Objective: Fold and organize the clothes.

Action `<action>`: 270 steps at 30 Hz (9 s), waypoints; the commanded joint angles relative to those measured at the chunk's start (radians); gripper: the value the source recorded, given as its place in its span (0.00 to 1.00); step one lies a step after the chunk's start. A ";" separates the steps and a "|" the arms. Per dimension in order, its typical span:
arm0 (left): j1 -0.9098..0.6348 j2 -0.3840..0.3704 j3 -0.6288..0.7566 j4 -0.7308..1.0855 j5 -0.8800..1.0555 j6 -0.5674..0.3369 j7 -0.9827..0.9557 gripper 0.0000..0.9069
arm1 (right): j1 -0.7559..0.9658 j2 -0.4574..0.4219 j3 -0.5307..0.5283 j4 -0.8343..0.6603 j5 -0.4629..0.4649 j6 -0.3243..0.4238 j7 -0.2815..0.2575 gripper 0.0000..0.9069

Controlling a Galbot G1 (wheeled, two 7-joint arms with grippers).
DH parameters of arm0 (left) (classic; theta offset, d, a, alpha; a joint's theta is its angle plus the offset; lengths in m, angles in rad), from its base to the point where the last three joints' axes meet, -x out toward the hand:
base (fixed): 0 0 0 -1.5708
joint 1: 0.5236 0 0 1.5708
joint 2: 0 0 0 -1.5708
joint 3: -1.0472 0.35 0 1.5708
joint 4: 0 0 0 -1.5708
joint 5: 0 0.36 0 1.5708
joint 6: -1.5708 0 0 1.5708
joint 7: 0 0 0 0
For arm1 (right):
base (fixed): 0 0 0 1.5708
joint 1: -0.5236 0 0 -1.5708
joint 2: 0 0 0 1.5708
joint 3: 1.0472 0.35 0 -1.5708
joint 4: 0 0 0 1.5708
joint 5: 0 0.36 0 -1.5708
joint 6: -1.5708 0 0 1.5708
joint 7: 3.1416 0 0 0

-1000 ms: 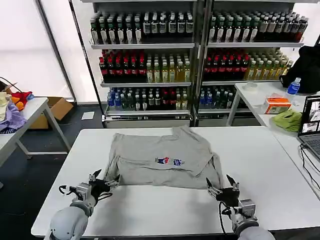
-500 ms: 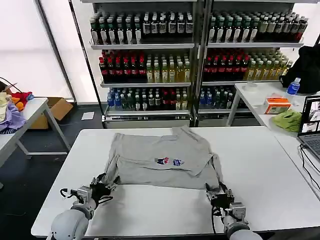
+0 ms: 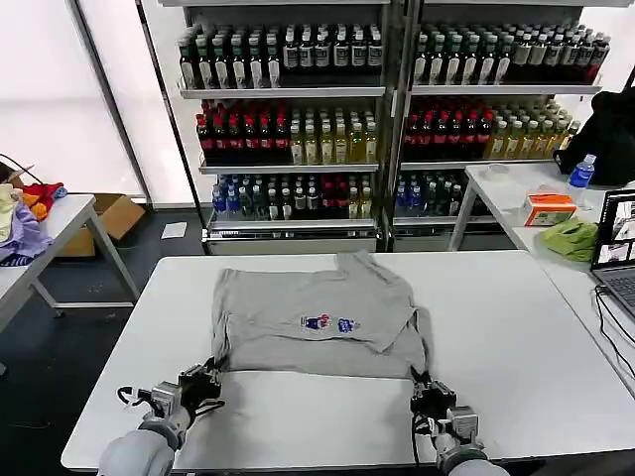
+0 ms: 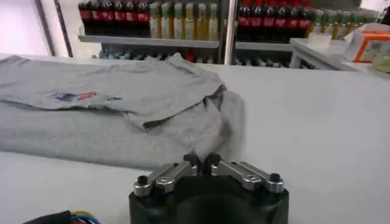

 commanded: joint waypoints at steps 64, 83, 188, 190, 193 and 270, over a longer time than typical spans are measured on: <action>-0.465 0.316 0.068 0.414 -0.211 -0.033 0.213 1.00 | 1.060 0.051 -0.318 -0.951 0.034 -0.090 -0.592 1.00; -0.506 0.215 0.131 0.492 -0.192 -0.024 0.201 0.83 | 1.102 0.166 -0.312 -1.068 -0.009 -0.119 -0.573 0.81; 0.205 0.040 -0.208 -0.243 -0.176 -0.006 -0.085 1.00 | -0.009 -0.001 0.333 0.075 0.020 0.239 -0.468 1.00; 0.187 0.000 -0.182 -0.220 -0.184 -0.012 -0.102 1.00 | -0.028 0.016 0.354 0.069 0.042 0.266 -0.456 1.00; 0.146 -0.027 -0.152 -0.167 -0.184 -0.012 -0.127 1.00 | -0.057 0.027 0.372 0.046 0.041 0.291 -0.456 1.00; -0.003 0.159 -0.280 -0.287 -0.636 0.043 -0.080 0.04 | -0.119 0.042 0.396 0.064 0.169 0.259 -0.466 1.00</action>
